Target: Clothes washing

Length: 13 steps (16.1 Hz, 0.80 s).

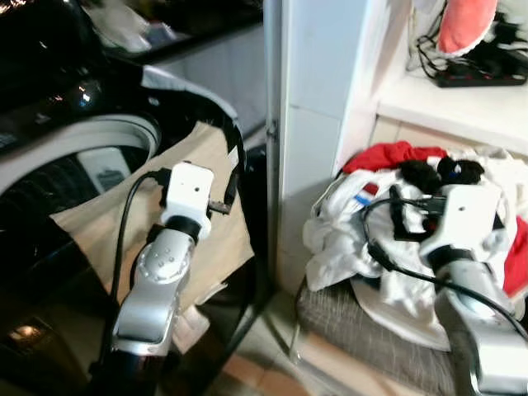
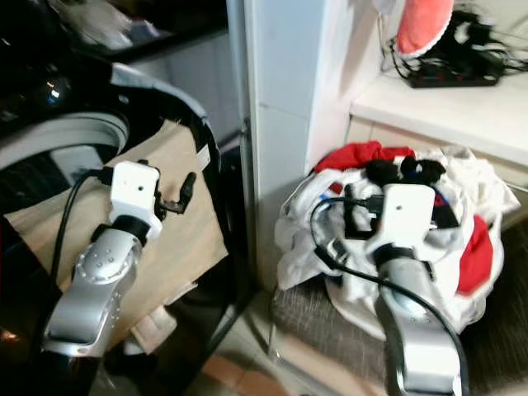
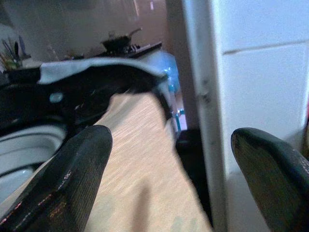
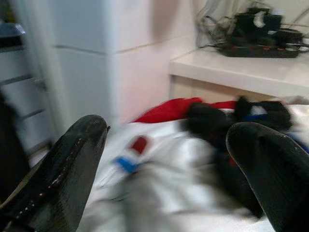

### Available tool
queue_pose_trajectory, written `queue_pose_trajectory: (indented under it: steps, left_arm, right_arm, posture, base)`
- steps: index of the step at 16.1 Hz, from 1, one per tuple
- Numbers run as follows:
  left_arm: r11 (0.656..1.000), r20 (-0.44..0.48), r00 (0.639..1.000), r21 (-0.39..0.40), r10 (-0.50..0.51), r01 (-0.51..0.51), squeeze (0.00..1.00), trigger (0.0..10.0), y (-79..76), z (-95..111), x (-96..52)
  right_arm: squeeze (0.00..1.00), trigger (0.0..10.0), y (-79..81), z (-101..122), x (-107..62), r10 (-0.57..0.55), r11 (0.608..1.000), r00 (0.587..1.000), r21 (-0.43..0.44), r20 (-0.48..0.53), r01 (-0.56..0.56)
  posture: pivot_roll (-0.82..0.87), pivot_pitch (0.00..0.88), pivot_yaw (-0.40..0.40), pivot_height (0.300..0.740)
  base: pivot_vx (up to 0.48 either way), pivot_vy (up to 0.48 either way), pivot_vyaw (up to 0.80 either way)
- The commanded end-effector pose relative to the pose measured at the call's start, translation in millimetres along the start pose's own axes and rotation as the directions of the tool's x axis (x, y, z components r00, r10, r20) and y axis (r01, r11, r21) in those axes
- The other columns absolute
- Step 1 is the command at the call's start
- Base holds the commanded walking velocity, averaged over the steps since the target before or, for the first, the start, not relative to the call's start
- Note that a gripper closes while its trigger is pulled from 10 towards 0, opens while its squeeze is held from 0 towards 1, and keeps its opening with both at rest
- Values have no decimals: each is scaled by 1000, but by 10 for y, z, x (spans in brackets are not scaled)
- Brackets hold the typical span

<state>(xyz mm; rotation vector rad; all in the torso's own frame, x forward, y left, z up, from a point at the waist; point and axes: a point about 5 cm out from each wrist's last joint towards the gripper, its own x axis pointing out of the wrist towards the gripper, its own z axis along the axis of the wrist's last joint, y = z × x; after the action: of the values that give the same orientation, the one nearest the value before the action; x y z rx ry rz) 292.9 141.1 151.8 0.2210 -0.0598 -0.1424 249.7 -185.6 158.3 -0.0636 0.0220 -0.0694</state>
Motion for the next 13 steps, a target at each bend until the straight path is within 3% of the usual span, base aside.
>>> queue_pose_trajectory:
  steps: [1, 2, 5, 11, 13]
  left_arm:
    - [998, -15, 999, 51, 46, -46, 0, 10000, 54, -8, 13]
    - [996, -21, 999, 73, 50, -48, 0, 10000, 52, -11, 17]
    - [998, -23, 998, 34, 56, -55, 0, 10000, 29, -20, 8]
    - [999, 21, 999, 3, 41, -41, 0, 10000, 12, 64, 35]
    - [999, 37, 999, -9, 34, -34, 0, 10000, 8, 98, 46]
  right_arm:
    - [0, 10000, 3, 75, 7, 11, 1000, 1000, -17, 22, -10]
    - [0, 10000, 7, 74, 9, 14, 1000, 1000, -18, 21, -14]
    - [0, 10000, 7, 91, 16, 19, 1000, 1000, -10, 25, -19]
    - [0, 10000, -53, 90, 36, 10, 999, 1000, -43, 14, -10]
    - [0, 10000, -31, 70, 31, 25, 996, 1000, -87, 3, -25]
  posture:
    - [-59, 0, 45, 740]
    - [-57, 0, 44, 740]
    - [-57, 0, 41, 740]
    - [-58, 0, 43, 740]
    - [-59, 0, 43, 740]
  base:
    - [0, -480, 0]
    - [0, -480, 0]
    - [0, -480, 0]
    - [0, 0, 0]
    - [323, 0, 703]
